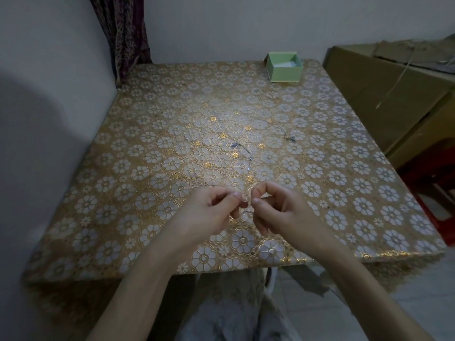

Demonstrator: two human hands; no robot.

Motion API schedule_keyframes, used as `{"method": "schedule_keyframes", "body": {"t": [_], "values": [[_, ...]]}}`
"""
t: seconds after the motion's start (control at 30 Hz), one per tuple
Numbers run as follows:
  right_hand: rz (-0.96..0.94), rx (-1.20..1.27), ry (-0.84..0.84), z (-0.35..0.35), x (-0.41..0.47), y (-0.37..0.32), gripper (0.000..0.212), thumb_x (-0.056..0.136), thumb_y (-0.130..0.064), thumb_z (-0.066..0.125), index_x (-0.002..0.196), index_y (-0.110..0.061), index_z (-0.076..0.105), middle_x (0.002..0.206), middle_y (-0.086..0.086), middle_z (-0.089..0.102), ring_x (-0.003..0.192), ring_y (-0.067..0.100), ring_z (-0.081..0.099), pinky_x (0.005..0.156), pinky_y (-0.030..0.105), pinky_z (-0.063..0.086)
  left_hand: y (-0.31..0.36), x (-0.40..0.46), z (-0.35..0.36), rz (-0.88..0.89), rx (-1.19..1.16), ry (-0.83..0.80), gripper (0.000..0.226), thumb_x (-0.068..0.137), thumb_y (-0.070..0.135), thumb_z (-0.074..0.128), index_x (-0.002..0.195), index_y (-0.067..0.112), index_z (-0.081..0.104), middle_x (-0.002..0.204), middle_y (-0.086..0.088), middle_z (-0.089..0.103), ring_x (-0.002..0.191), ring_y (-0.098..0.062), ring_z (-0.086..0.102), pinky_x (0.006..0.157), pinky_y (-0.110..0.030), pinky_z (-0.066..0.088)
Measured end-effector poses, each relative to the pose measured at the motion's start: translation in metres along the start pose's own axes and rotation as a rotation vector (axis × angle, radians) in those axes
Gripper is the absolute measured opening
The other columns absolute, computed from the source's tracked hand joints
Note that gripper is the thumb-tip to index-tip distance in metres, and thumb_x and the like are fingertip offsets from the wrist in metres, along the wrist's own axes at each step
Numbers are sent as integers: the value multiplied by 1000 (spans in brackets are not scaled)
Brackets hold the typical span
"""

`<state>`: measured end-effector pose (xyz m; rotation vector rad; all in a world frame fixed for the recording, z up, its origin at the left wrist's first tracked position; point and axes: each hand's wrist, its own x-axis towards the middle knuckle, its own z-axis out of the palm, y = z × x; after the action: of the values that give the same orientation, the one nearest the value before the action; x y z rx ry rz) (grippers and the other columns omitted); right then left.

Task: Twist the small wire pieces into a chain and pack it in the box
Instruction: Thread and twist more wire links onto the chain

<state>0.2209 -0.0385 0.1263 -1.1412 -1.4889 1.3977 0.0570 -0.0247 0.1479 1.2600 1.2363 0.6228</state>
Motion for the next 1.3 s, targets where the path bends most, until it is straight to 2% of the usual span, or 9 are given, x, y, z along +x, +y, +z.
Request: {"method": "schedule_keyframes", "body": {"t": [0.17,0.3,0.37,0.43,0.73,0.87,1.0,1.1,1.3], "values": [[5,8,-25,-1,-1,0,18,94,-1,46,79,-9,50,54,3,62,40,12,27,39,21,21,3,-4,-1,-10,-37,-37,23,94,19,48,91,7,68,49,9,57,40,-6,31,40,-15,26],[-36,-49,-10,0,-3,-1,21,92,1,50,77,-13,52,73,-4,67,45,7,33,40,16,27,-1,-2,-4,-33,-129,-19,30,93,19,49,71,10,66,59,2,57,44,-10,30,43,-21,20],[-35,-86,2,-1,-3,-1,20,91,-4,53,76,-18,55,78,5,65,47,9,34,41,16,27,-2,-3,-5,-43,-163,-51,30,92,15,51,67,10,66,59,-1,53,42,-9,30,42,-21,18],[-24,-98,0,-3,-3,-1,18,91,-7,55,78,-18,56,75,14,62,46,6,35,42,14,28,-2,-4,-8,-36,-203,-95,22,85,17,55,70,7,68,58,-1,52,41,-8,31,41,-20,19],[41,15,-75,-6,-9,-8,12,89,-5,58,83,-12,64,60,-5,53,45,2,39,43,16,31,-5,-9,-14,97,-321,-135,25,76,18,56,92,9,73,67,-1,57,44,-5,36,42,-15,27],[61,62,-102,-6,-12,-9,9,85,-12,61,78,-15,64,60,-2,51,44,2,38,42,14,32,-3,-15,-14,142,-143,-82,25,70,25,64,92,22,74,58,6,52,46,-6,34,46,-14,35],[68,52,-108,-4,-13,-10,13,88,-8,59,76,-14,62,55,-8,48,43,1,36,42,13,31,2,-21,-12,232,51,-59,23,77,18,68,93,34,73,78,-1,66,54,-13,45,51,-16,40],[47,51,-93,-3,-14,-13,9,85,-14,57,77,-11,60,55,-9,46,43,2,35,42,14,30,3,-23,-11,301,142,-68,34,80,12,69,101,39,69,86,-1,70,71,-37,56,65,-41,53],[54,60,-98,-2,-15,-15,10,94,-1,46,87,2,51,49,-18,49,40,1,28,39,15,25,9,-28,-7,354,269,-59,43,81,10,69,108,43,63,84,5,70,71,-26,64,71,-49,54]]}}
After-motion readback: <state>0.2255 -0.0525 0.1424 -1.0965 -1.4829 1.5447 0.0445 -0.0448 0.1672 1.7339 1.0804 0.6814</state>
